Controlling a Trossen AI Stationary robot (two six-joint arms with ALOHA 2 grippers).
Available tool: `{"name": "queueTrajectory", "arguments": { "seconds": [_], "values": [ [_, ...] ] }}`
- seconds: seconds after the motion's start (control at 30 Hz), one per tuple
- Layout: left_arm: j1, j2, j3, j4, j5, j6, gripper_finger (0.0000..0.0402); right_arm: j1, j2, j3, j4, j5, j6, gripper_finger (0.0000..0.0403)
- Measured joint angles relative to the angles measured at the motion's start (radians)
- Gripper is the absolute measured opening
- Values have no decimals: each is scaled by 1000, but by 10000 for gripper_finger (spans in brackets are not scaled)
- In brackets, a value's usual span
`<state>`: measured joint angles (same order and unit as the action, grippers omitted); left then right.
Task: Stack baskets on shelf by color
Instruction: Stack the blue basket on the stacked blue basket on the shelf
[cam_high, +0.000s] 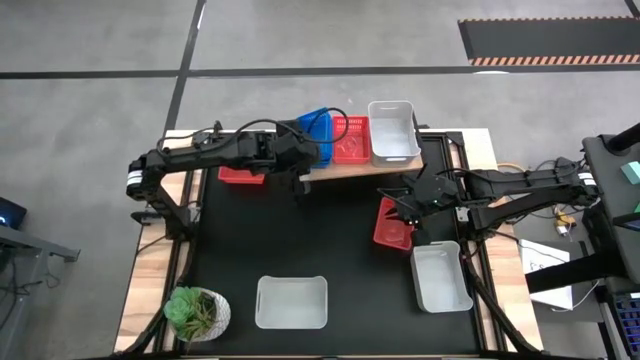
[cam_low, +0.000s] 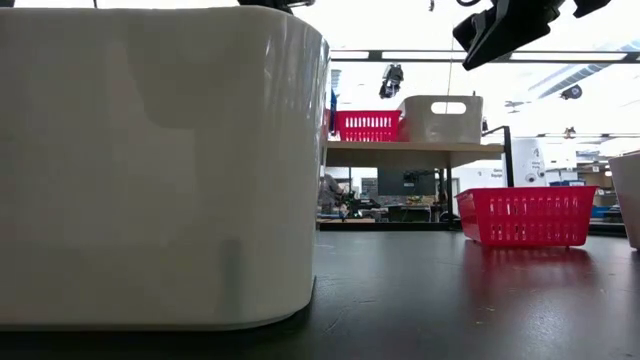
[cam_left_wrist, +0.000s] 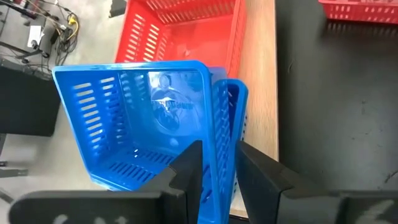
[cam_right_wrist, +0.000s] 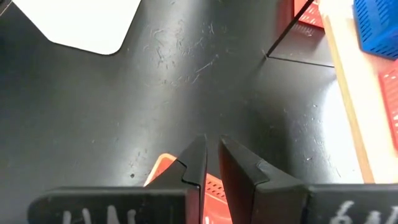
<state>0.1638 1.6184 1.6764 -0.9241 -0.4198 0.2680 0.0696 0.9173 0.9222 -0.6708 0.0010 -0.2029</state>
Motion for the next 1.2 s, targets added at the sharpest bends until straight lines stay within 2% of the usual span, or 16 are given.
{"name": "queueTrajectory", "arguments": {
  "seconds": [0.27, 0.5, 0.9, 1.0, 1.2],
  "values": [
    [29, 0, -2, 11, 1, 0, 78, 0, 0, 0, 24, 0, -39, 34],
    [41, 0, -63, 103, 3, 0, 77, 0, 0, 0, 25, 0, -45, 34],
    [37, -18, -68, 106, 8, -26, 77, 0, 0, 0, 25, 0, -44, 34],
    [38, -18, -75, 106, 42, -27, 77, 0, 0, 0, 25, 0, -44, 34],
    [39, -18, -129, 203, 50, -25, 77, 0, 0, 0, 24, 0, -44, 34]
  ]
}}
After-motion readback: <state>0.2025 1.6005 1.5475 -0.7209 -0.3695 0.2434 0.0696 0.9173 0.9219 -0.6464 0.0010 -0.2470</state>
